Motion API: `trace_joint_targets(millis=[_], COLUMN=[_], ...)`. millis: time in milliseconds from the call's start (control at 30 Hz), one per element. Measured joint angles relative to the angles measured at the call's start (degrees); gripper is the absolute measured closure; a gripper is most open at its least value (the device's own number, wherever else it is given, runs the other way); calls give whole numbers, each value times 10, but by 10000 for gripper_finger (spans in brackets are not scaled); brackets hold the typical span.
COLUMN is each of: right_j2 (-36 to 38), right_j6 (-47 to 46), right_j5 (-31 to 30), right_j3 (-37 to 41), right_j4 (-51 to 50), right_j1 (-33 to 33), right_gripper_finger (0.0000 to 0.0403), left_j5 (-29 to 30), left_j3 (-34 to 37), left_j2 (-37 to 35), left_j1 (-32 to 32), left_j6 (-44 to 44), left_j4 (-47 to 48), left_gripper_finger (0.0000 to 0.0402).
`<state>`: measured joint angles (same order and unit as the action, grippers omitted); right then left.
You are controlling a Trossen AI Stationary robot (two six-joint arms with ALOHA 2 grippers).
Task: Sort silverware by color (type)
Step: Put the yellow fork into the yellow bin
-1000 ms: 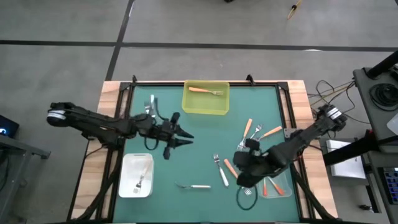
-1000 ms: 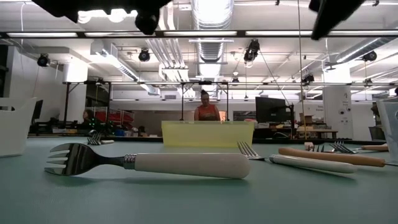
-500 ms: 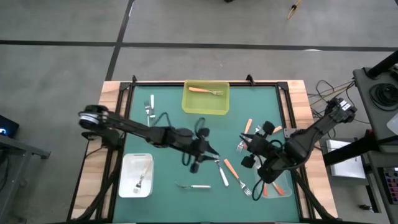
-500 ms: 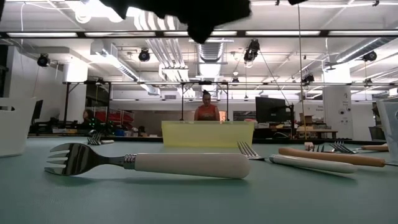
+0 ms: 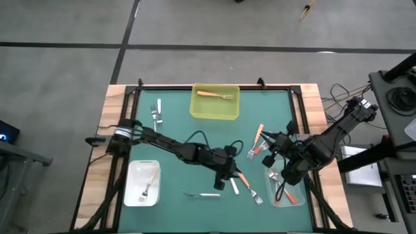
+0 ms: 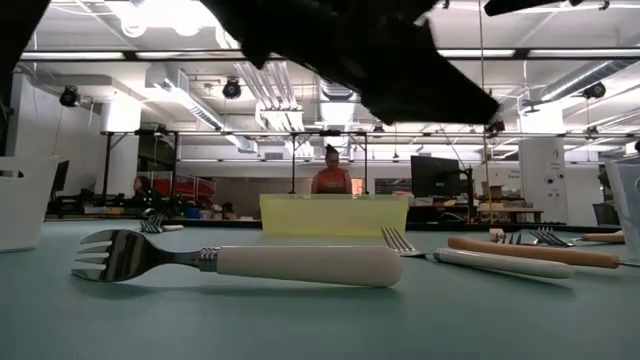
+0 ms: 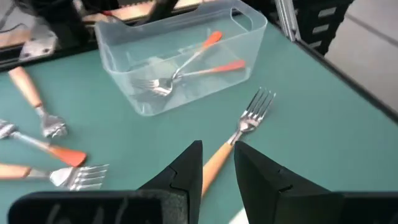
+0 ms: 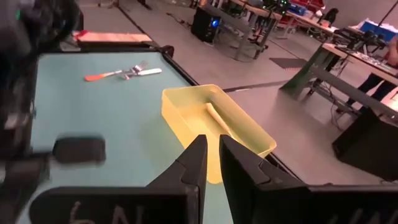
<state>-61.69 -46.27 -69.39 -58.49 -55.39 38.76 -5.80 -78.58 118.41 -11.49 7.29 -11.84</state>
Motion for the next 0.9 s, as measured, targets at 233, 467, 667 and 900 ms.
trace_joint_targets(millis=[233, 467, 667, 900], right_j2=[40, 60, 62, 62], right_j6=[-2, -2, 3, 12], right_j5=[-4, -13, -31, -29], right_j3=[36, 51, 50, 49], right_j4=[15, 24, 37, 37], right_j1=[1, 4, 4, 5], right_gripper_finger=[369, 369, 369, 369], left_j5=[-19, -54, -79, -86], left_j3=[-84, -119, -122, -122], left_j2=[60, 91, 126, 123], left_j1=[11, 22, 23, 24], left_j6=[39, 55, 70, 98], left_j4=[65, 75, 56, 48], left_gripper_finger=[326, 326, 311, 233])
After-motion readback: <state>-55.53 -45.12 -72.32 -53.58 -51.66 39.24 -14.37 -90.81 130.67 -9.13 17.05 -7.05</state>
